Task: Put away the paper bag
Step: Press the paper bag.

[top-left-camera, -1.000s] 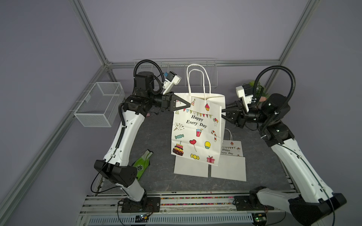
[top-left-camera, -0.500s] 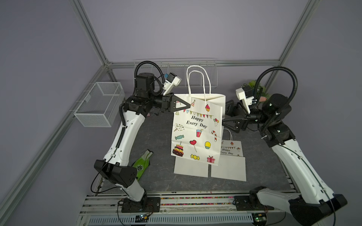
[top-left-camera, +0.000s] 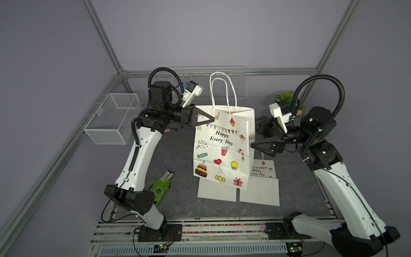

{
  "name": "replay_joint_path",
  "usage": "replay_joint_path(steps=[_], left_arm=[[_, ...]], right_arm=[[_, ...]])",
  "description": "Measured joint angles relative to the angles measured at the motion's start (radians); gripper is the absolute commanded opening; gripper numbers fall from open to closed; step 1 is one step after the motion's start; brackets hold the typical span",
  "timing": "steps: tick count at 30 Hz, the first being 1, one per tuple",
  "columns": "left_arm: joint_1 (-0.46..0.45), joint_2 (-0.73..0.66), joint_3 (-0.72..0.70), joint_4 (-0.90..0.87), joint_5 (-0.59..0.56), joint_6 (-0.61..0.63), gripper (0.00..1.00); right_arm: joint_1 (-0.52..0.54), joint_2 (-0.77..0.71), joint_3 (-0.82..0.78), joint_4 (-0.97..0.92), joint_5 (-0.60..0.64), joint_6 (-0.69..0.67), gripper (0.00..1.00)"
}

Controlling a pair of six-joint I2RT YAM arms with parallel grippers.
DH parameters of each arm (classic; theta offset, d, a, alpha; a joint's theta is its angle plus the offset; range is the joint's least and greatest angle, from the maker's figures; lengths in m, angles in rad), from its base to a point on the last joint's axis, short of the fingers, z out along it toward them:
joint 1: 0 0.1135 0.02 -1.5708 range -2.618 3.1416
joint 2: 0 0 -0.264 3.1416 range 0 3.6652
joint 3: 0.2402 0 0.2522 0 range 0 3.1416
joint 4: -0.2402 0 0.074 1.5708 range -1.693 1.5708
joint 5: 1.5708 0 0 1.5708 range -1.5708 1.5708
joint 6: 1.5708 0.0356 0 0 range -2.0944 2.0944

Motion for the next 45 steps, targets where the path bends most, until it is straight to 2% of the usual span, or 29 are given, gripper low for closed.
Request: replay_joint_path(steps=[7,18,35,37,39,45], left_arm=[[0.014,0.01,0.0,0.0,-0.058,-0.022,0.0],[0.026,0.009,-0.005,0.027,-0.108,-0.064,0.0],[0.046,-0.005,-0.09,0.15,-0.157,-0.195,0.0],[0.047,-0.009,-0.094,0.158,-0.168,-0.202,0.0],[0.049,-0.019,-0.104,0.167,-0.181,-0.206,0.0],[0.051,-0.056,-0.148,0.192,-0.208,-0.222,0.0]], right_arm=[[0.039,0.047,0.043,-0.11,0.069,-0.055,0.89],[0.051,0.048,0.063,-0.17,0.148,-0.106,0.89],[0.052,0.066,0.072,-0.223,0.243,-0.151,0.89],[0.053,0.085,0.091,-0.25,0.275,-0.161,0.92],[0.058,0.109,0.114,-0.283,0.314,-0.175,1.0],[0.065,0.164,0.156,-0.358,0.397,-0.21,0.69]])
